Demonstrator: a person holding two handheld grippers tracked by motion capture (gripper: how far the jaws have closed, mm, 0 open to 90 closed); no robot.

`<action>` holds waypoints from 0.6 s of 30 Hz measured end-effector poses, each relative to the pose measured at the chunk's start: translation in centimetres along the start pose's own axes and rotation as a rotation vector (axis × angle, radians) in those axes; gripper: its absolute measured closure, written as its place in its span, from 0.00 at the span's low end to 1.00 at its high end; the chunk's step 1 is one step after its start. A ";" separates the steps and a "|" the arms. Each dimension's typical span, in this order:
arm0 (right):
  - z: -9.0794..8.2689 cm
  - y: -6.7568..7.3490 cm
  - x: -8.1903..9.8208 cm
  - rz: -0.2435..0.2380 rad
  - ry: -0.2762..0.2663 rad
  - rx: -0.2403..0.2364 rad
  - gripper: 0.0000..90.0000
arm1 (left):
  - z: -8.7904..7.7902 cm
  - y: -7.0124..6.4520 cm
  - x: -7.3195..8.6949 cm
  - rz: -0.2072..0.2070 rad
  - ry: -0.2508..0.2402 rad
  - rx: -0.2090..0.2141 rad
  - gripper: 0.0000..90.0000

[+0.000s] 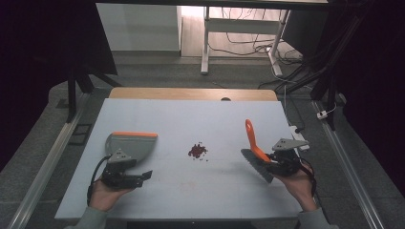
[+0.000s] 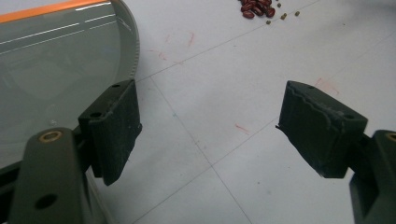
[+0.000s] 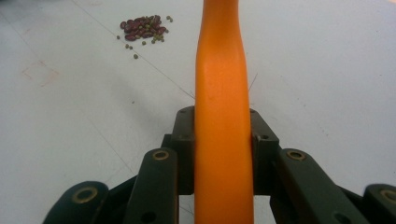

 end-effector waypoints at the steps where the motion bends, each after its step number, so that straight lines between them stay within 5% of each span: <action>1: 0.0 0.0 -0.1 0.000 -0.004 0.000 0.78 | 0.0 0.0 0.0 0.000 0.000 0.000 0.24; 18: 0.1 -0.1 0.0 0.000 -0.004 0.012 0.78 | -0.2 0.0 -0.2 -0.004 -0.003 0.013 0.23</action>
Point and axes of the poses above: each handheld gripper's, and its own axes: z roughly forward along the jaws, x roughly out of its underside, y roughly to its left, the point moved 9 cm from there along z, roughly forward along the jaws, and after that the axes turned 2 degrees about -y, right-handed, at the moved point
